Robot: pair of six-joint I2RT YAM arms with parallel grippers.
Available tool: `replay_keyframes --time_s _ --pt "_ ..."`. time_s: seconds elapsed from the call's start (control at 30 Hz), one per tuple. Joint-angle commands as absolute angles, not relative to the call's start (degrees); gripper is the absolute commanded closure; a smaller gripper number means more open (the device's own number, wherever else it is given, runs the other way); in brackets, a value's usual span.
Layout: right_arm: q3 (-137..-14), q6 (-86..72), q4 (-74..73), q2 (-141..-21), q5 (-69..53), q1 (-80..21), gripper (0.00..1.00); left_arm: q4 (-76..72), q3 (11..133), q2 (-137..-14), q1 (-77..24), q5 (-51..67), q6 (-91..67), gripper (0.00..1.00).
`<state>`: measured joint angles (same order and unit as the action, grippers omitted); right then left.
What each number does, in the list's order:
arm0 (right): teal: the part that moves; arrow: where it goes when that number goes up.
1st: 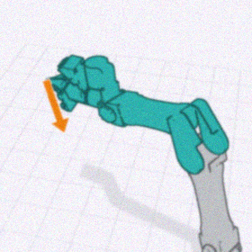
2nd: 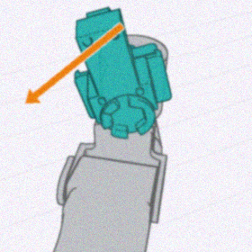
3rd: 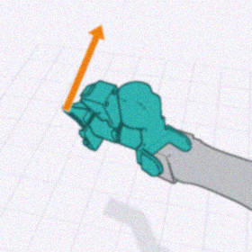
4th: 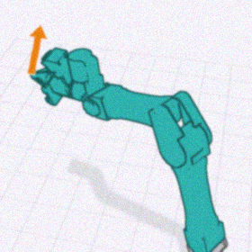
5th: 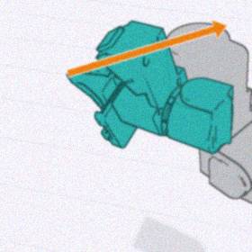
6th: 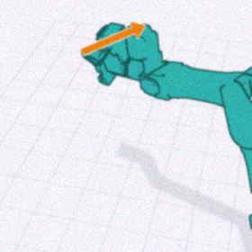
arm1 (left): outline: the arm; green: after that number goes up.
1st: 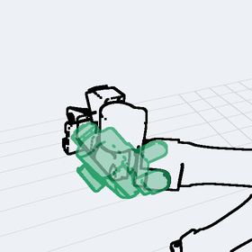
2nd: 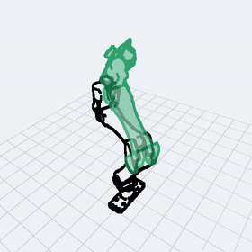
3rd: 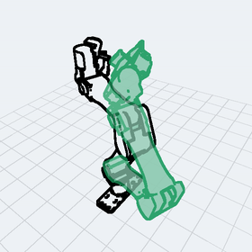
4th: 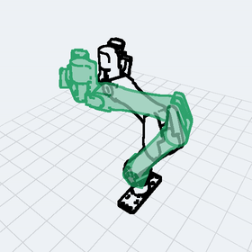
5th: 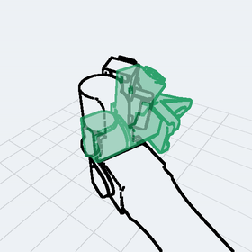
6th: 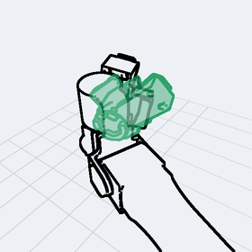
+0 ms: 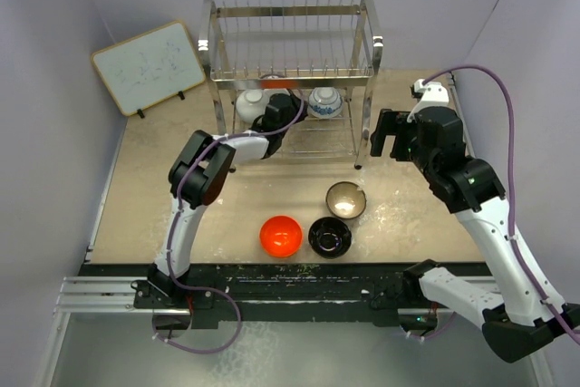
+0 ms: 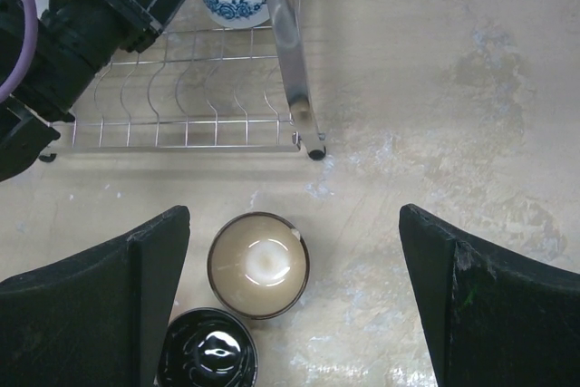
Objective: Load the bowls into the dish rack
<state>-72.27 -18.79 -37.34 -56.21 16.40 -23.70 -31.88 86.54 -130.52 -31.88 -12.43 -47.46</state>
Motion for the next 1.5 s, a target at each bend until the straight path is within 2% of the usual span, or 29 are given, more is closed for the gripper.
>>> replay_keyframes --time_s 0.0,0.67,0.83,1.03,1.47 --pt "-72.36 -17.71 -35.50 -56.34 15.64 -23.37 0.01 -34.49 90.60 -132.24 -31.50 -14.02 -48.76 1.00" --pt "-71.63 -17.76 -35.21 -56.25 15.39 -23.15 0.01 -32.57 97.29 -138.25 -31.46 -8.66 -49.91 1.00" --pt "-71.59 -18.00 -35.06 -56.12 14.94 -23.12 0.01 -33.52 91.86 -134.34 -31.31 -10.38 -49.11 1.00" --pt "-71.30 -18.20 -34.84 -55.58 13.97 -23.03 0.01 -36.58 83.82 -127.81 -31.03 -9.17 -47.66 0.93" --pt "-71.19 -18.35 -34.95 -54.02 13.62 -22.94 0.01 -44.92 70.63 -117.50 -31.37 2.97 -48.59 0.89"
